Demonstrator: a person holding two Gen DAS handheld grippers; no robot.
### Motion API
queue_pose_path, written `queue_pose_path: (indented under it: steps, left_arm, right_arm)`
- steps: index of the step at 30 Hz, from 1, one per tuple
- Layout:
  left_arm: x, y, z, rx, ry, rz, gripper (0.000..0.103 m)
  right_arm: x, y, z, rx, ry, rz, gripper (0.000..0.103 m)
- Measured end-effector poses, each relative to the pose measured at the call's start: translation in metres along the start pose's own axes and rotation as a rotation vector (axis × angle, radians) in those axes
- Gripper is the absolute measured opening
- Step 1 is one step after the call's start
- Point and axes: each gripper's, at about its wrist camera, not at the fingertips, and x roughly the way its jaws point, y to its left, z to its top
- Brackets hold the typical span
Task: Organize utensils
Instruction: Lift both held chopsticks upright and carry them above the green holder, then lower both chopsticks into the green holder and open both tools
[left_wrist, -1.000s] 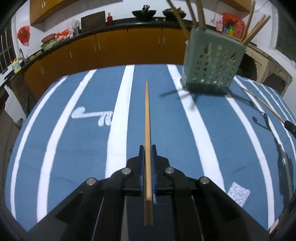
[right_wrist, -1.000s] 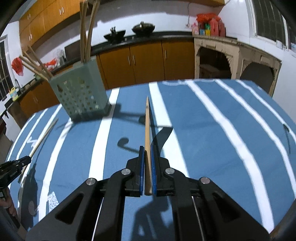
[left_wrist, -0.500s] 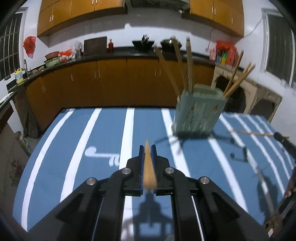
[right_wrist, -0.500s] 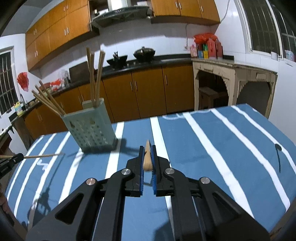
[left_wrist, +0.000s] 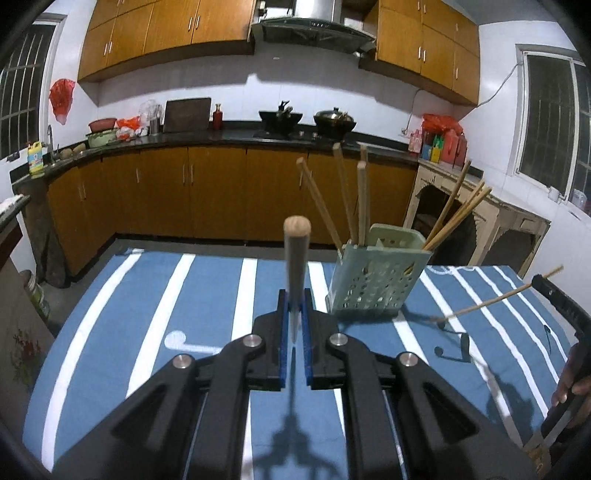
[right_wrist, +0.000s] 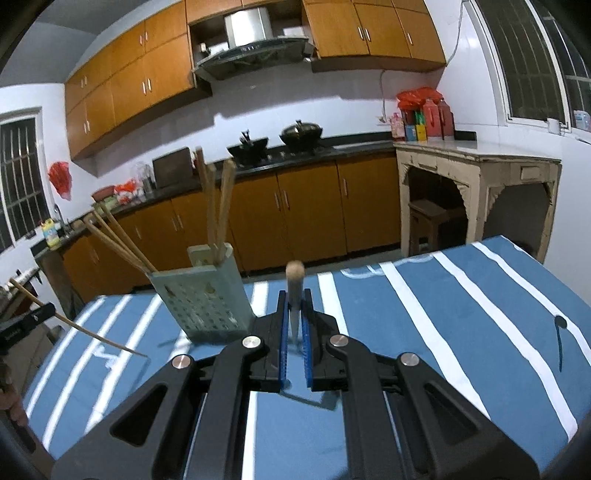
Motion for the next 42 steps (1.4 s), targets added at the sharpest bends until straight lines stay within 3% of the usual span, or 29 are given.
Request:
queue_pose_path:
  steps: [14,22,29,42]
  left_arm:
    - [-0.039,-0.036,0.062,0.058,-0.115,-0.139,0.008]
    - [-0.036,-0.066,0.102,0.104,-0.170,-0.168,0.008]
    - [0.007,-0.074,0.123,0.078,-0.095,-0.184,0.008]
    - [0.053,-0.074,0.115,0.103,-0.011,-0.174,0.008]
  right_arm:
    - [-0.031,0.045,0.080,-0.021,-0.176,0.189,0.007]
    - [-0.016,0.071,0.116,-0.042,-0.271,0.211,0.007]
    - [0.016,0.085,0.120,-0.063,-0.306,0.160,0.007]
    - [0.067,0.085,0.097,-0.043,-0.195,0.144,0.007]
